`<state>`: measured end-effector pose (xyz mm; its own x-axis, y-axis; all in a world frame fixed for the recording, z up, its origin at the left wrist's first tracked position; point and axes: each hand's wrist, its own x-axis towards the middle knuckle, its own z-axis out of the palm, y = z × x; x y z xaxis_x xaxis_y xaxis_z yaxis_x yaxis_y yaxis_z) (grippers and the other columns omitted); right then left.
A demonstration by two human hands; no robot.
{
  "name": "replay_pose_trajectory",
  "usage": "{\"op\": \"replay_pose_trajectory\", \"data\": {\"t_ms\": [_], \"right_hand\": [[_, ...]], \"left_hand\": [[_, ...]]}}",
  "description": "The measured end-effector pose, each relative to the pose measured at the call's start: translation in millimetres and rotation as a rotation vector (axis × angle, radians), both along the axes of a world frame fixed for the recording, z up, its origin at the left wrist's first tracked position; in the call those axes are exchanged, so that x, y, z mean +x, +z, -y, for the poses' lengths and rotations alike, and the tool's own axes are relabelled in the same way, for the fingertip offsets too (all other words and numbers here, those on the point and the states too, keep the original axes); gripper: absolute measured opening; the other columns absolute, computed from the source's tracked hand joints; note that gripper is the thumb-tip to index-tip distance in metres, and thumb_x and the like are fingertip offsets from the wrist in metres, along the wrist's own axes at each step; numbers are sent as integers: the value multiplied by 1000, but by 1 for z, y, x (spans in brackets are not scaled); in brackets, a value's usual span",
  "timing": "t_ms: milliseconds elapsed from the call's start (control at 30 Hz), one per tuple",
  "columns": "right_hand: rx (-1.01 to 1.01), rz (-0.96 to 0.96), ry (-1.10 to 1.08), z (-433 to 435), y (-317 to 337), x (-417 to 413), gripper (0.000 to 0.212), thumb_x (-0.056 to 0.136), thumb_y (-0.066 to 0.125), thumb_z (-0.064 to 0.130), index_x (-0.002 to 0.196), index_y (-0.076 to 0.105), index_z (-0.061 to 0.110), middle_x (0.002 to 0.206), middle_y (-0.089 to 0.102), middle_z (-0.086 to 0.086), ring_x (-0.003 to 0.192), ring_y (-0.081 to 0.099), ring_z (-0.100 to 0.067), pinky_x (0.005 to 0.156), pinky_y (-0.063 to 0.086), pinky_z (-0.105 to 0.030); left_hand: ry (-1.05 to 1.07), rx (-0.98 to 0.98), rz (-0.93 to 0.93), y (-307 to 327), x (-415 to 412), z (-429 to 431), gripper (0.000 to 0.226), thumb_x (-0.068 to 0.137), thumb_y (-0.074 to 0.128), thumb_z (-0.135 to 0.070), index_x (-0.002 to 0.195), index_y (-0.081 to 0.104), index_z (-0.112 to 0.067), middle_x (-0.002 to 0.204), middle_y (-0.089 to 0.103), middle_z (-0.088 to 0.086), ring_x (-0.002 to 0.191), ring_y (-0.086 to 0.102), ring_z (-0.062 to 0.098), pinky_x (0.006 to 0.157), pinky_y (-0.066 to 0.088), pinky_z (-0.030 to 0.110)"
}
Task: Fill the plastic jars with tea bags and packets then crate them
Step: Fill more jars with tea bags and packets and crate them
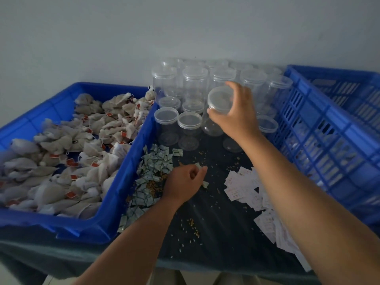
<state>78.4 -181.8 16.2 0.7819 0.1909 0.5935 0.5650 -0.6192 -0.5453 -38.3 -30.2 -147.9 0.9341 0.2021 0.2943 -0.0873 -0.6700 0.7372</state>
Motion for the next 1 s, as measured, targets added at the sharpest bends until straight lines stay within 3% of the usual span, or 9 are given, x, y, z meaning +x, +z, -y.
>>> {"op": "replay_pose_trajectory", "data": {"t_ms": [167,400,500,633,700,767,900,933,1000], "right_hand": [[64,-292,245,36,-29,-97,102,76,86,57,158,26,51,146,45,15,126,53,-4,91,40,-17],[326,-335,18,60,-99,-166,124,69,98,48,162,17,44,130,40,57,121,42,31,94,40,-4],[264,-356,48,65,-106,-170,119,65,96,54,157,20,44,134,54,32,122,58,7,101,51,-23],[261,-434,142,53,-123,-178,112,64,92,63,153,25,47,137,47,34,125,48,22,95,41,1],[258,-509,175,49,-137,-183,109,63,96,61,147,26,59,138,49,38,128,48,20,97,42,0],[150,-496,134,47,-150,-187,110,61,93,66,148,26,59,137,51,39,129,53,11,102,49,-14],[8,-425,65,45,-162,-188,115,59,84,78,154,26,47,137,54,33,125,58,1,100,56,-30],[-5,-426,62,44,-161,-188,114,58,83,81,153,29,47,136,57,32,123,59,3,98,58,-31],[-24,-404,76,46,-161,-189,95,59,82,82,138,37,55,123,59,38,112,59,11,88,57,-24]], "left_hand": [[-6,-62,-48,-3,3,-3,42,104,55,-42,67,58,-21,62,59,-7,57,54,7,52,41,32],[1,-35,-97,-1,6,-3,39,105,54,-34,68,57,-23,63,59,-7,61,55,8,58,38,31],[-33,29,-154,3,4,-3,37,104,54,-39,71,61,-25,66,63,-9,63,58,7,58,39,31],[-109,73,-273,12,3,-3,18,96,67,-36,100,78,-22,95,78,-3,91,71,17,83,59,40],[-133,-108,-325,31,3,0,24,100,65,-39,97,79,-20,96,79,-2,94,72,16,91,58,41],[-61,-301,-313,62,3,8,43,105,55,-52,89,78,-20,87,77,-3,87,71,14,85,56,36],[-210,-159,-114,123,-13,22,54,95,51,-75,98,76,-27,79,69,-8,70,62,-3,71,50,25],[-364,-94,-118,136,-23,24,55,89,54,-79,106,75,-31,87,69,-15,78,63,-7,74,47,19],[-605,217,-213,153,-40,26,57,82,63,-83,129,62,-51,134,57,-31,127,50,-11,98,35,15]]}}
